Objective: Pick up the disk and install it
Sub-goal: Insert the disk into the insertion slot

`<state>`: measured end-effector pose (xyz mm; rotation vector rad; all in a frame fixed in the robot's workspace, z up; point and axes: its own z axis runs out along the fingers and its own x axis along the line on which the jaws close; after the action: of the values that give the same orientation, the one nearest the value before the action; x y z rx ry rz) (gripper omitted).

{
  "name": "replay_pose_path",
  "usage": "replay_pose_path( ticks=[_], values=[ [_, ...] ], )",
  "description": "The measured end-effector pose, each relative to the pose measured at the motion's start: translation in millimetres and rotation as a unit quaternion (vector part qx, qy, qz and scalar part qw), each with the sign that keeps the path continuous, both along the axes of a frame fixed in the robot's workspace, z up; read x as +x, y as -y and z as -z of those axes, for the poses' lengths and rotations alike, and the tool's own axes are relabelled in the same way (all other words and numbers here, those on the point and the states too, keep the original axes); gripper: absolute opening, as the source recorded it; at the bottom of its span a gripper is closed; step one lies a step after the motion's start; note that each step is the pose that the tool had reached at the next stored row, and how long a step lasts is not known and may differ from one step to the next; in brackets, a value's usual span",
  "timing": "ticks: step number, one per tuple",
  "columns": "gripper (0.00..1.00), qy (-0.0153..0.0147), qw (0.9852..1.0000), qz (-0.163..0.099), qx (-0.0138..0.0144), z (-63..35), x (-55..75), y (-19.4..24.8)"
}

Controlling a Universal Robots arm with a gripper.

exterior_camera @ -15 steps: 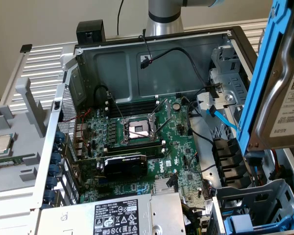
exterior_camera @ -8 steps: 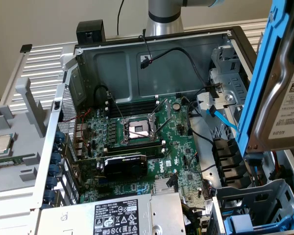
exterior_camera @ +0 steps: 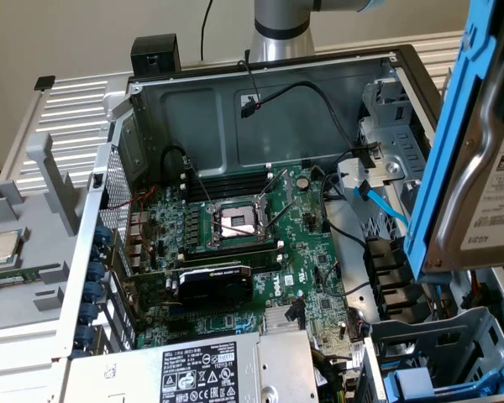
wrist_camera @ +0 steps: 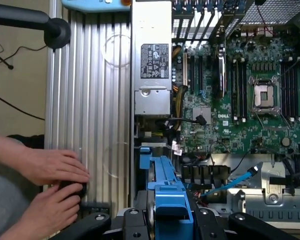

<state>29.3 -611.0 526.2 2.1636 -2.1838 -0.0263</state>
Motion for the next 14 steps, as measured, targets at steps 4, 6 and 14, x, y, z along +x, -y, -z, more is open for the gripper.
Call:
replay_pose_path(
  ticks=[4, 6, 14],
  values=[
    [0.37, 0.0000, 1.0000, 0.001, 0.0012, 7.3, 0.3, 2.9],
    [0.37, 0.0000, 1.0000, 0.002, 0.0024, 11.0, 0.8, 4.5],
    [0.37, 0.0000, 0.9999, 0.009, 0.0048, 25.4, 1.8, 12.4]
  ],
)
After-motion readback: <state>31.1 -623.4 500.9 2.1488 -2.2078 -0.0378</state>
